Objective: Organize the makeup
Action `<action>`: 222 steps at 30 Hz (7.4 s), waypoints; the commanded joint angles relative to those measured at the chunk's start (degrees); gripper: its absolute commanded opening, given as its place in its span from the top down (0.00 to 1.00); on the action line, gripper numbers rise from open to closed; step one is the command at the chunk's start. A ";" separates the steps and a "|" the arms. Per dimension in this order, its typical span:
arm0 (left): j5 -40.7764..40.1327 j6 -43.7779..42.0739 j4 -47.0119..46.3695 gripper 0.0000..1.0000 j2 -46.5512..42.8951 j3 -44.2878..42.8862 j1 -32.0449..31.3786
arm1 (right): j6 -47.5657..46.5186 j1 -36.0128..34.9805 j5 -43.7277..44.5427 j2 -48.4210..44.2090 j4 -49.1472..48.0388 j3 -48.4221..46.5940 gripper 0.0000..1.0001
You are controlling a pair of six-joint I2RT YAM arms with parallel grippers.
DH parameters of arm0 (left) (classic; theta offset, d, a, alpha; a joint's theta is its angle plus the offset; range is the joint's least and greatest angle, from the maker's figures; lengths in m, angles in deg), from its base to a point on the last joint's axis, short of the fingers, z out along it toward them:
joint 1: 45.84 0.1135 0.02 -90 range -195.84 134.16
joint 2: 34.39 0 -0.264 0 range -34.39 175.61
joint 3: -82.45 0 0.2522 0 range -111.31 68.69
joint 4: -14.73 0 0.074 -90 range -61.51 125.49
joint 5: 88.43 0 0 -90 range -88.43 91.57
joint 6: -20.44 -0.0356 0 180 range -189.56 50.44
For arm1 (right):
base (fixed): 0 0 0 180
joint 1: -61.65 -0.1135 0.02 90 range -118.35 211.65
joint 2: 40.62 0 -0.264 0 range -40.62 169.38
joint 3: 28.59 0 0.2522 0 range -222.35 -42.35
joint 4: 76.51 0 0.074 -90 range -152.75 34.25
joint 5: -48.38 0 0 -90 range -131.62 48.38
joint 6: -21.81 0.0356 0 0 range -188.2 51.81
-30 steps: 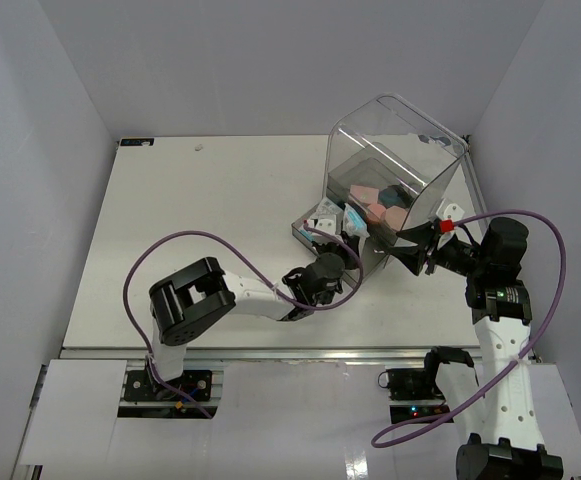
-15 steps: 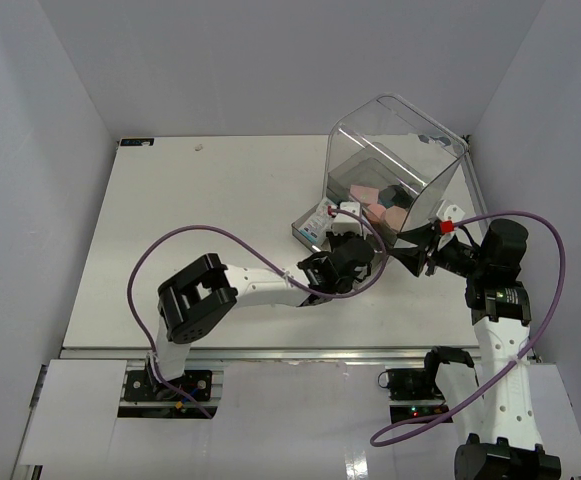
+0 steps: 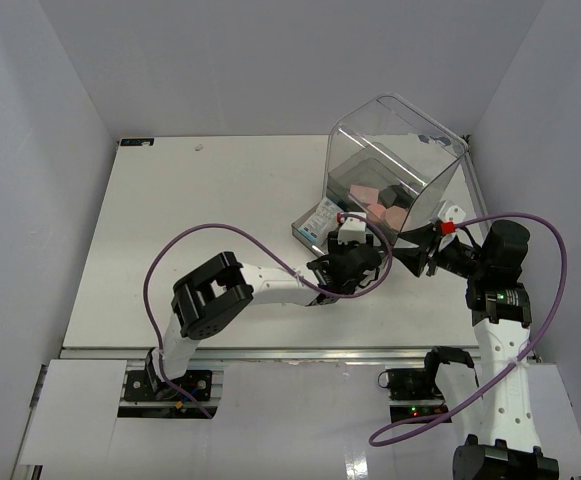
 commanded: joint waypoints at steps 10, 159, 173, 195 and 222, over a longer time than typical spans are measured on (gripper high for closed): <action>5.83 1.55 -2.38 0.27 -17.76 9.52 0.34 | -3.19 0.17 -1.55 1.28 3.00 -2.40 0.50; 23.82 -23.49 22.08 0.02 -97.39 44.58 13.52 | -13.00 -55.84 52.21 57.55 2.07 -21.35 0.69; 24.38 -23.56 22.08 0.02 -97.52 44.49 13.50 | -12.42 -53.82 83.46 64.52 -6.66 -20.02 0.68; 24.61 -23.41 22.08 0.02 -97.53 44.49 13.52 | -14.11 -45.56 82.16 61.07 -6.80 -21.07 0.59; 30.51 -23.65 20.77 0.02 -95.58 45.19 13.52 | -2.42 -23.69 51.49 -6.34 14.35 -6.46 0.10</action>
